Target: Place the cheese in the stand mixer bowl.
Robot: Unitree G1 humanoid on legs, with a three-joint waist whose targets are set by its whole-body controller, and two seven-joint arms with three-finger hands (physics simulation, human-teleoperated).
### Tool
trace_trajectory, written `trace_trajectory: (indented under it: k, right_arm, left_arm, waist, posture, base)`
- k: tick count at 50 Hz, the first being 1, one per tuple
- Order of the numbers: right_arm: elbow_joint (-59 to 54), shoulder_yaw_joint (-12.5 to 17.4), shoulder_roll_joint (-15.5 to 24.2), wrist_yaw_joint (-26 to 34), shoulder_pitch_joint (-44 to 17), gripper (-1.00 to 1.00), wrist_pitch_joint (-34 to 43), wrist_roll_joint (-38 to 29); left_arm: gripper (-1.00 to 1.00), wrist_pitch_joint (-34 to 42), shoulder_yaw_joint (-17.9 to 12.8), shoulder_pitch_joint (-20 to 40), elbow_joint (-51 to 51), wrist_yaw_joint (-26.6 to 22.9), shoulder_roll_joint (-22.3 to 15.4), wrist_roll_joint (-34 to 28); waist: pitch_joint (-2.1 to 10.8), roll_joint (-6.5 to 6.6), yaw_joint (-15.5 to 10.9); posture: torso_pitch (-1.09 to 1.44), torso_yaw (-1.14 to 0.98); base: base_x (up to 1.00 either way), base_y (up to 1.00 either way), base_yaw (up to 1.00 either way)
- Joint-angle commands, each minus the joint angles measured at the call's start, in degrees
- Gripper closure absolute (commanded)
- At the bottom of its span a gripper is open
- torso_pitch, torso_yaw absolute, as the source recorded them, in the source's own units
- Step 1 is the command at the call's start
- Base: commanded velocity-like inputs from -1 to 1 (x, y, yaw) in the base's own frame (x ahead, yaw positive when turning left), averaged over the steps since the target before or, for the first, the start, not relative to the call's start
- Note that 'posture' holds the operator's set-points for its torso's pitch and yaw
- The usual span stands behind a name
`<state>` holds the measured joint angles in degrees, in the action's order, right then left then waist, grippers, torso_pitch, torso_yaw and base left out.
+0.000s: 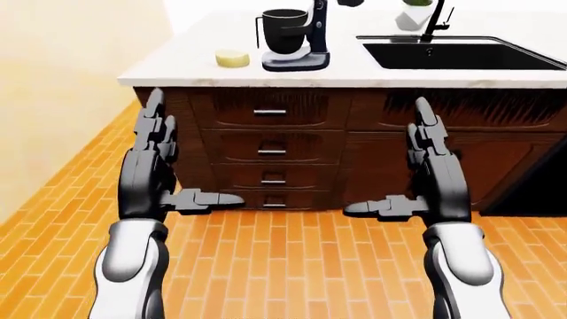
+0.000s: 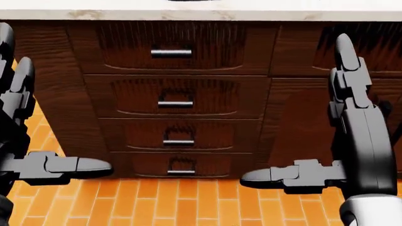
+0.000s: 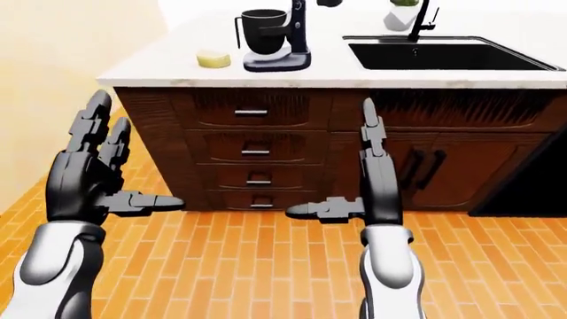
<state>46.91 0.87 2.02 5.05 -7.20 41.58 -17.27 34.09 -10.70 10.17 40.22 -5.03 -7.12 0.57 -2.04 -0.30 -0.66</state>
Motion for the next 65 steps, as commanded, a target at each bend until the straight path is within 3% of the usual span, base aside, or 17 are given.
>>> trace_trajectory:
  k: [1,4,5,13,17,20,26,33,40,45,49,50,53,58,62,63,65]
  right_arm:
    - [1.6,0.0,0.2,-0.4,-1.0,-1.00,-1.4,-0.5]
    - [1.5,-0.1,0.2,-0.5,-0.9,-1.00,-1.5,-0.6]
    - [1.3,-0.2,0.1,-0.5,-0.9,-1.00,-1.6,-0.6]
    - [1.2,-0.2,0.0,-0.4,-0.8,-1.00,-1.6,-0.6]
    - [1.3,-0.2,0.0,-0.4,-0.9,-1.00,-1.6,-0.6]
    - [0.9,0.2,-0.2,-0.7,-0.8,-1.00,-1.7,-0.2]
    - [1.5,0.5,0.2,-1.1,-0.7,-1.00,-2.0,-0.4]
    - [1.7,0.6,0.3,-1.0,-0.6,-1.00,-1.9,-0.7]
    - [1.7,0.7,0.5,-0.8,-0.9,-1.00,-1.9,-0.9]
    - [2.1,0.3,0.3,-0.8,-0.9,-1.00,-1.6,-1.4]
    - [2.3,0.0,0.3,-0.5,-1.0,-1.00,-1.3,-2.0]
    - [2.3,0.0,0.3,-0.5,-1.0,-1.00,-1.3,-2.0]
    - [2.7,-0.6,0.5,-0.1,-1.5,-1.00,-0.4,-3.1]
    - [2.4,-0.4,0.3,0.2,-1.3,-1.00,-0.9,-3.3]
    - [2.4,-0.2,0.1,0.1,-1.1,-1.00,-1.2,-3.3]
    - [2.4,-0.3,0.1,0.1,-1.1,-1.00,-1.1,-3.4]
    - [2.3,-0.1,0.1,0.1,-1.2,-1.00,-1.2,-3.3]
  left_arm:
    - [-1.00,-1.5,0.1,1.2,1.5,0.0,-0.2,0.2]
    - [-1.00,-1.5,0.0,1.1,1.5,0.0,-0.2,0.3]
    - [-1.00,-1.5,0.1,1.1,1.7,0.0,-0.2,0.2]
    - [-1.00,-1.5,0.3,1.1,1.8,0.0,-0.2,0.1]
    - [-1.00,-1.8,0.1,1.1,1.5,0.0,-0.2,0.2]
    - [-1.00,-1.1,0.3,1.4,2.2,0.0,-0.3,0.0]
    - [-1.00,-1.5,0.6,0.7,2.5,-0.1,0.0,-0.2]
    - [-1.00,-1.2,0.6,0.7,2.9,-0.4,0.1,-0.4]
    - [-1.00,-1.6,0.8,0.5,2.7,-0.6,0.2,-0.6]
    - [-1.00,-1.5,0.5,0.6,2.8,-0.7,0.2,-0.4]
    - [-1.00,-1.1,0.5,0.6,3.2,-0.7,0.2,-0.4]
    - [-1.00,-1.0,0.5,0.6,3.4,-0.7,0.1,-0.4]
    - [-1.00,-0.4,0.1,1.1,3.8,-0.8,-0.2,-0.3]
    - [-1.00,-0.6,0.2,1.1,3.6,-0.7,-0.2,-0.4]
    - [-1.00,-0.6,0.2,1.2,3.6,-0.8,-0.2,-0.3]
    - [-1.00,-0.4,0.2,1.4,3.6,-0.7,-0.3,-0.3]
    - [-1.00,-0.1,0.1,1.7,3.7,-0.7,-0.4,-0.2]
  waist:
    - [0.58,0.05,0.2]
    - [1.59,-4.34,0.3]
    - [1.06,-2.56,0.8]
    - [0.38,0.24,0.2]
    - [1.59,5.91,0.5]
    - [0.15,3.56,0.3]
    - [0.81,-1.50,-0.3]
    - [2.27,0.35,0.2]
    - [0.17,2.18,0.5]
    - [0.15,0.94,0.5]
    - [0.16,-2.44,0.5]
    - [0.42,-0.64,0.8]
    - [0.65,-1.59,0.5]
    - [-0.05,0.49,0.6]
    - [1.40,6.17,1.0]
    - [0.47,3.40,0.3]
    - [0.28,4.52,0.3]
  posture:
    - [0.00,0.00]
    - [0.00,0.00]
    - [0.00,0.00]
    - [0.00,0.00]
    - [0.00,0.00]
    - [0.00,0.00]
    - [0.00,0.00]
    - [0.00,0.00]
    - [0.00,0.00]
    - [0.00,0.00]
    - [0.00,0.00]
    - [0.00,0.00]
    - [0.00,0.00]
    - [0.00,0.00]
    - [0.00,0.00]
    - [0.00,0.00]
    - [0.00,0.00]
  base:
    - [0.00,0.00,0.25]
    - [0.00,0.00,0.25]
    - [0.00,0.00,0.25]
    - [0.00,0.00,0.25]
    - [0.00,0.00,0.25]
    - [0.00,0.00,0.16]
    - [0.00,0.00,0.00]
    - [0.03,0.00,0.00]
    - [0.10,0.00,0.00]
    - [0.16,0.00,0.00]
    - [0.17,0.00,0.00]
    - [0.18,0.00,0.00]
    - [0.17,0.00,0.00]
    - [0.18,0.00,0.00]
    - [0.18,0.00,0.00]
    - [0.18,0.00,0.00]
    - [0.18,0.00,0.00]
